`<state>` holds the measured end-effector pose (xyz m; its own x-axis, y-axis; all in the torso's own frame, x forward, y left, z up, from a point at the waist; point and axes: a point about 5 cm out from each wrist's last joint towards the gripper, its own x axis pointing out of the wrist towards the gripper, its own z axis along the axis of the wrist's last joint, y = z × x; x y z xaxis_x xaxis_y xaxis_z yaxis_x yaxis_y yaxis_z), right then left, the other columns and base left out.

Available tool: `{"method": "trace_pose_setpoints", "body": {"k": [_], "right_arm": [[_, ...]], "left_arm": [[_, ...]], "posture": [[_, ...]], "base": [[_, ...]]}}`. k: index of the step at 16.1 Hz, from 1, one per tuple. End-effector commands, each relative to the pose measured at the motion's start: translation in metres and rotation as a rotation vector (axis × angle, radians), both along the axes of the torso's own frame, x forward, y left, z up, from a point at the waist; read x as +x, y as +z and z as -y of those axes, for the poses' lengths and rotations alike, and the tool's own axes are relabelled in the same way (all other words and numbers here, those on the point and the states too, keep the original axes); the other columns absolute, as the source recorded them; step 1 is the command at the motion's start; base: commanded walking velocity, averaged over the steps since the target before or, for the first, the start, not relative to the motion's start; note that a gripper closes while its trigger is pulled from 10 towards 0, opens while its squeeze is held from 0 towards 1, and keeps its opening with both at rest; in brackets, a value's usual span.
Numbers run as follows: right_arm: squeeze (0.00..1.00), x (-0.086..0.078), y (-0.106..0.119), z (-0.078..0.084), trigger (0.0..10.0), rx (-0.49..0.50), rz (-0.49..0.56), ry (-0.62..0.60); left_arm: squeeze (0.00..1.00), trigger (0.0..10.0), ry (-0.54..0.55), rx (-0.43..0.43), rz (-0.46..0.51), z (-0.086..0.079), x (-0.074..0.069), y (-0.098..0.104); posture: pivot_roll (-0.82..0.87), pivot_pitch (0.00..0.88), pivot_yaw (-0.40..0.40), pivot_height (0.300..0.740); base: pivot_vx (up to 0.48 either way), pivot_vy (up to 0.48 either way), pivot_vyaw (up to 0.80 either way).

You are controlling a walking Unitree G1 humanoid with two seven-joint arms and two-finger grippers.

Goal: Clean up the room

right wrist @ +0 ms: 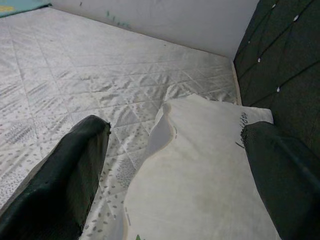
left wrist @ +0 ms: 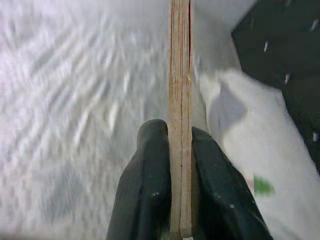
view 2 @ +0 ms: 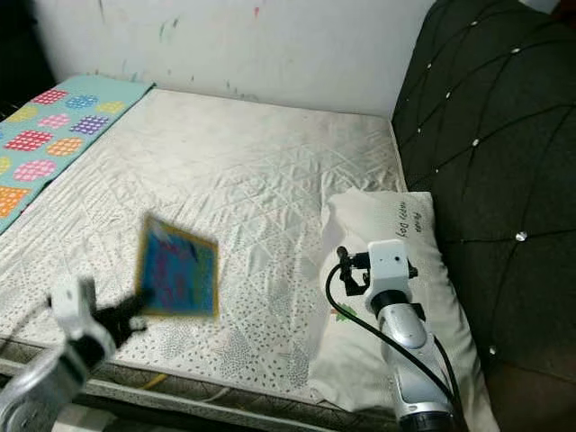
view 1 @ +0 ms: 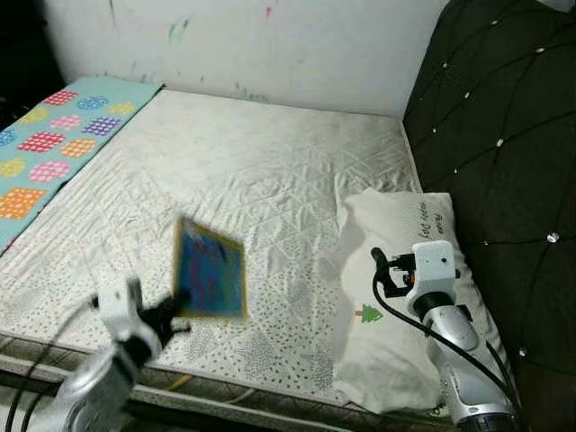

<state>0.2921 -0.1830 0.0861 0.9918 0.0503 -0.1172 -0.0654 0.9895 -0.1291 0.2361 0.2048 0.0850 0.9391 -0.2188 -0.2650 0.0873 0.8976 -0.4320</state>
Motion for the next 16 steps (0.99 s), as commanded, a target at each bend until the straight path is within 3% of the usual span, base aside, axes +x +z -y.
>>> {"method": "trace_pose_setpoints", "body": {"k": [1, 5, 16], "right_arm": [[0.00, -0.002, 0.005, 0.003, 10.0, 0.025, 0.021, -0.010], [0.00, -0.006, 0.005, 0.006, 10.0, 0.056, 0.021, -0.041], [0.00, -0.006, 0.001, 0.004, 10.0, 0.081, -0.011, -0.049]], "left_arm": [[0.00, 10.0, 0.051, 0.037, 0.091, -0.003, 0.006, 0.012], [0.00, 10.0, 0.092, 0.048, 0.125, 0.005, 0.001, 0.006], [0.00, 10.0, 0.086, 0.023, 0.132, 0.011, 0.003, 0.001]], "posture": [[-0.10, 0.006, -0.049, 0.740], [-0.10, 0.012, -0.045, 0.740], [-0.09, 0.008, -0.041, 0.740]], "base": [[0.000, 0.000, 0.00], [0.000, 0.000, 0.00], [0.000, 0.000, -0.79]]}}
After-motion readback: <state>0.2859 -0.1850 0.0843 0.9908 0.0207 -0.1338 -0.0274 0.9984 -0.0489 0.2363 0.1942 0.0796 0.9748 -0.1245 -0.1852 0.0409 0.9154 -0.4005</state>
